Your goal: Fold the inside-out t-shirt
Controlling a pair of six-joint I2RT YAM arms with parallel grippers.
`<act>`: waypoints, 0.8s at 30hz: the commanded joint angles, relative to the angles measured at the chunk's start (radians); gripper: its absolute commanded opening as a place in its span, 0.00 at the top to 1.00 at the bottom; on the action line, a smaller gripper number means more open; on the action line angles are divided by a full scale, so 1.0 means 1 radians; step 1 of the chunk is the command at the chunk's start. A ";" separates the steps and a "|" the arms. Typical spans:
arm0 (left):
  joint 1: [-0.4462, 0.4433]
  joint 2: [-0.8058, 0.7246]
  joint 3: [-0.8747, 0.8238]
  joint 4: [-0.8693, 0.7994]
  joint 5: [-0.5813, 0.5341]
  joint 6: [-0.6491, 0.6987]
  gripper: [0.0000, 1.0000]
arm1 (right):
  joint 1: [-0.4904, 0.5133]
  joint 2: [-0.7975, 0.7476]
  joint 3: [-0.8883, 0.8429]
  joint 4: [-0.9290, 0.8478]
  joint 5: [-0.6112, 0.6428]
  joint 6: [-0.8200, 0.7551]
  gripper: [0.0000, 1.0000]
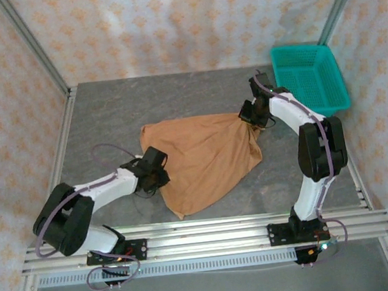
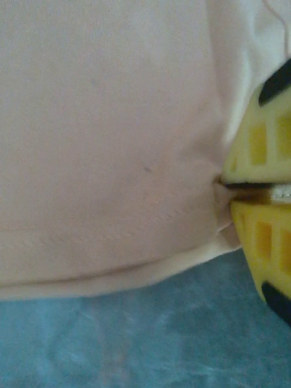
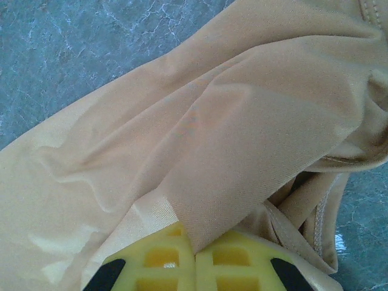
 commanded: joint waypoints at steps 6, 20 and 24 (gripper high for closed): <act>0.224 0.181 0.146 -0.085 0.023 0.202 1.00 | -0.003 -0.069 0.009 -0.040 -0.011 -0.025 1.00; 0.476 0.404 0.652 -0.325 0.015 0.422 0.99 | 0.042 -0.236 -0.271 0.017 -0.044 -0.008 1.00; 0.338 0.270 0.646 -0.327 -0.160 0.497 0.72 | 0.063 -0.177 -0.253 0.061 -0.079 0.023 0.84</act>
